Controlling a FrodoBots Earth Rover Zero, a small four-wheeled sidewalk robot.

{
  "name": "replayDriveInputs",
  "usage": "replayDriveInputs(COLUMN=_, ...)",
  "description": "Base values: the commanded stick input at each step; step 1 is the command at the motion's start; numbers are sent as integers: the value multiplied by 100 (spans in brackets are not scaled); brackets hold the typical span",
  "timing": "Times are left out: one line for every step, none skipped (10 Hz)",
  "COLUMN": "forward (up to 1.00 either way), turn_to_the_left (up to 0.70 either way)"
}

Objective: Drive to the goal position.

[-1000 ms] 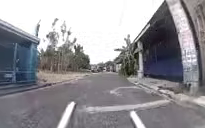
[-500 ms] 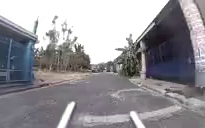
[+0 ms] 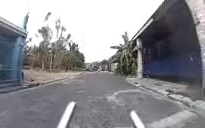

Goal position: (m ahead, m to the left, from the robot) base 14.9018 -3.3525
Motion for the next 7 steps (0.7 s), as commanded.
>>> replayDriveInputs(forward=70, turn_to_the_left=0)
replayDriveInputs(forward=70, turn_to_the_left=0)
replayDriveInputs(forward=70, turn_to_the_left=0)
replayDriveInputs(forward=70, turn_to_the_left=0)
replayDriveInputs(forward=70, turn_to_the_left=0)
replayDriveInputs(forward=70, turn_to_the_left=3)
replayDriveInputs(forward=70, turn_to_the_left=4)
